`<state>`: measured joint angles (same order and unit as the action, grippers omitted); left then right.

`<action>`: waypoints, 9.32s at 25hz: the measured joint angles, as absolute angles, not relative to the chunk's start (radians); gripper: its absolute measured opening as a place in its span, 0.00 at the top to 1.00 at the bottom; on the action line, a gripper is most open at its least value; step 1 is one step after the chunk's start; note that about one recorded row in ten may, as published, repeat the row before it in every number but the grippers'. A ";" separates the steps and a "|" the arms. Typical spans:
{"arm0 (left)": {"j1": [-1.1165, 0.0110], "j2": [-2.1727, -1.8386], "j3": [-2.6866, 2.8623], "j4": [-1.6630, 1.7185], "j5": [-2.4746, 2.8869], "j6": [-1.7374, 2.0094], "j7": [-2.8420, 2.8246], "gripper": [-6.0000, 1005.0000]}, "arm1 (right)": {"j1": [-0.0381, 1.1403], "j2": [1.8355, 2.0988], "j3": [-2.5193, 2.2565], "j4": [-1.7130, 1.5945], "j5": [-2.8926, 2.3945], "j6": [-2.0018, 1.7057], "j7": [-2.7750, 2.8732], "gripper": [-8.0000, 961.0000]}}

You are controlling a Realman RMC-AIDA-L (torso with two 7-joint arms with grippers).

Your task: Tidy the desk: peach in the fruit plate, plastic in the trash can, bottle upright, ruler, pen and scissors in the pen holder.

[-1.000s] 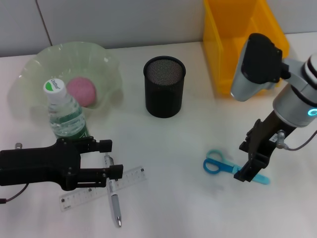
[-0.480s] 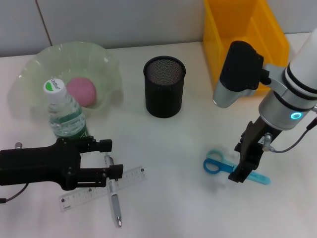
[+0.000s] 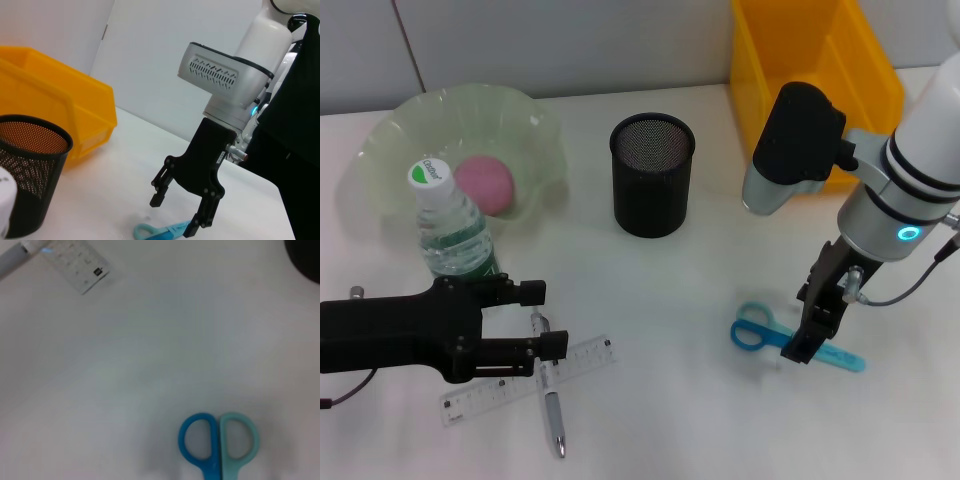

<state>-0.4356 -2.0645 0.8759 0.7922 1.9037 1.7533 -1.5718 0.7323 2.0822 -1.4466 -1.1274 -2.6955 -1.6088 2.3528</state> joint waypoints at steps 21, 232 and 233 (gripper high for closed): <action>-0.439 -2.063 0.876 0.791 1.904 1.752 -1.569 0.19 | 0.730 2.085 -1.520 -1.115 -2.691 -1.587 2.378 0.16; -0.457 -2.068 1.080 1.208 1.939 1.692 -1.726 0.19 | 0.342 1.962 -0.776 -0.818 -1.772 -1.703 1.647 0.25; -0.454 -2.069 1.112 1.260 1.971 1.679 -1.761 0.19 | 0.344 1.963 -0.771 -0.814 -1.780 -1.702 1.649 0.25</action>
<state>-0.4544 -2.0691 1.1117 1.2600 1.9708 1.6790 -1.7609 0.3437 1.9629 -0.7715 -0.8145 -1.7804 -1.7022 1.6495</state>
